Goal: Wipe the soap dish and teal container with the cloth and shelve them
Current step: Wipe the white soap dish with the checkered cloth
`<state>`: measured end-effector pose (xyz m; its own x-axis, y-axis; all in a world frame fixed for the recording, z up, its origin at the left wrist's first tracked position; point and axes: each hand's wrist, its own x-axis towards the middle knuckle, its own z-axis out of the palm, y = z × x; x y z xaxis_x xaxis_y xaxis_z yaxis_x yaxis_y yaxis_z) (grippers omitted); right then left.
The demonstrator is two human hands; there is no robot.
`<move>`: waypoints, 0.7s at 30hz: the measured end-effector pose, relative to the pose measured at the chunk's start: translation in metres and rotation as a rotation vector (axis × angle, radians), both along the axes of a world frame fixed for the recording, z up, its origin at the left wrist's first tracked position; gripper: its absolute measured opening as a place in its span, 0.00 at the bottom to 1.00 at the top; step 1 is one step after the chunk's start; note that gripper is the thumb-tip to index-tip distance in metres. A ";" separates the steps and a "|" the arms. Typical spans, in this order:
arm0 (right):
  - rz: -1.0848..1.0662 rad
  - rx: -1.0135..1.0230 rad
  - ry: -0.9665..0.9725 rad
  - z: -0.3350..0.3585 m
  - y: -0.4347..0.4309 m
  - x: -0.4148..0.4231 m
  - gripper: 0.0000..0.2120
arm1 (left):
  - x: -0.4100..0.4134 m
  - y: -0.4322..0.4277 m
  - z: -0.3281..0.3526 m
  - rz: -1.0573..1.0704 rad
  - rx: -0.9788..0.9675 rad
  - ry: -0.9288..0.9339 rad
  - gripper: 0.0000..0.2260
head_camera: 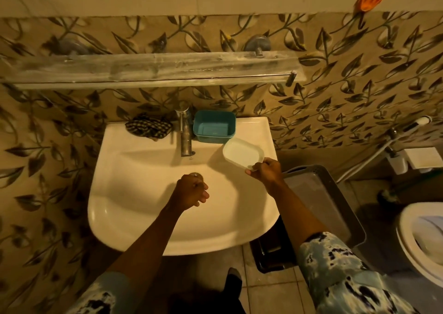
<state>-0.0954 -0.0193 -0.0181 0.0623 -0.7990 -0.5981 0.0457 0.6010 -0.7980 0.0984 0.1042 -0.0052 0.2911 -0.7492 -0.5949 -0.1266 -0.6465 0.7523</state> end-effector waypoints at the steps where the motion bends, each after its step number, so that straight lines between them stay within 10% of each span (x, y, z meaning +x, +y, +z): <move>1: 0.013 0.007 -0.036 -0.001 0.007 0.003 0.17 | 0.005 0.006 -0.001 0.011 -0.003 0.016 0.08; 7: 0.115 0.046 -0.144 -0.013 0.037 0.023 0.33 | 0.035 0.042 -0.005 0.037 0.006 -0.011 0.07; 21: 0.204 -0.280 -0.057 -0.012 0.058 0.025 0.26 | 0.061 0.070 -0.005 0.031 -0.025 -0.061 0.09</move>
